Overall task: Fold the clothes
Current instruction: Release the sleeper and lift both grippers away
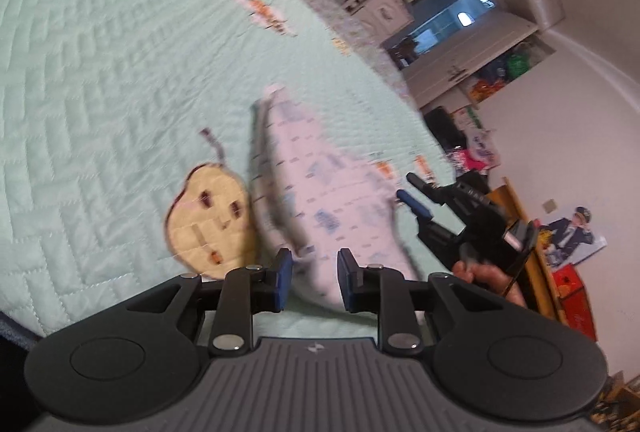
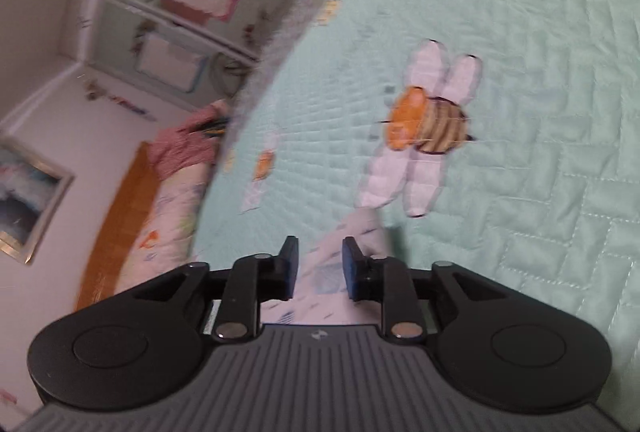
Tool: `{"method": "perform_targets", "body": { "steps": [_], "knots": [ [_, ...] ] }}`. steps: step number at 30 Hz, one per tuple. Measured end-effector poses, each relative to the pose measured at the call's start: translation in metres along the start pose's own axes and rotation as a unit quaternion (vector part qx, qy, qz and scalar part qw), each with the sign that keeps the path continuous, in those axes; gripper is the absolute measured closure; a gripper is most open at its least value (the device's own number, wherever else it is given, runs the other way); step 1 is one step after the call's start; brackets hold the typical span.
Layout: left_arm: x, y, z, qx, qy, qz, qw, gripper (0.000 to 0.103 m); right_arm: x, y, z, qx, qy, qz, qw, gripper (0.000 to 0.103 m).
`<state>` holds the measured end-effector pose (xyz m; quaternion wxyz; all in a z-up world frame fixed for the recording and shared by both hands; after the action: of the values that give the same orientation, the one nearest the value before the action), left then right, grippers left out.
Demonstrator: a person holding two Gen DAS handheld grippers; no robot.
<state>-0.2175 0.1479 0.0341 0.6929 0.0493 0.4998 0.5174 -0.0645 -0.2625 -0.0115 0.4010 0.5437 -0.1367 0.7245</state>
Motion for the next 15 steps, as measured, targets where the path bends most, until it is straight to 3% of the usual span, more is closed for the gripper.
{"method": "perform_targets", "body": {
  "steps": [4, 7, 9, 13, 15],
  "knots": [
    [-0.028, -0.002, 0.036, -0.026, 0.0, -0.037, 0.999, 0.076, 0.013, 0.006, 0.002, -0.009, 0.003, 0.02, 1.0, 0.07],
    [-0.049, -0.019, 0.063, -0.046, -0.01, -0.053, 0.9975, 0.063, 0.002, 0.01, 0.011, -0.04, -0.057, 0.049, 0.996, 0.056],
    [-0.059, -0.04, 0.078, -0.048, -0.014, -0.057, 0.9971, 0.06, 0.001, 0.01, 0.015, -0.045, -0.077, 0.06, 0.994, 0.053],
    [-0.046, -0.115, 0.1, -0.003, -0.003, -0.022, 0.9997, 0.059, 0.0, -0.005, 0.016, -0.021, -0.073, 0.047, 0.996, 0.053],
    [-0.026, -0.154, 0.106, 0.033, 0.009, 0.049, 0.9982, 0.061, -0.011, -0.019, 0.015, -0.003, -0.079, 0.029, 0.996, 0.051]
  ]
}}
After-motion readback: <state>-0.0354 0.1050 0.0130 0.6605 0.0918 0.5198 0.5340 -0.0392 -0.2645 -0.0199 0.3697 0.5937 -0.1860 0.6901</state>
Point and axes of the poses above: each gripper's, at about its wrist camera, not at the fingertips, and y roughly against the way its jaws point, x to its left, z to its top, the point moved 1 cm from there along -y, roughly the way its jaws point, and after that the axes turned 9 degrees about z, right-handed, at the moved point
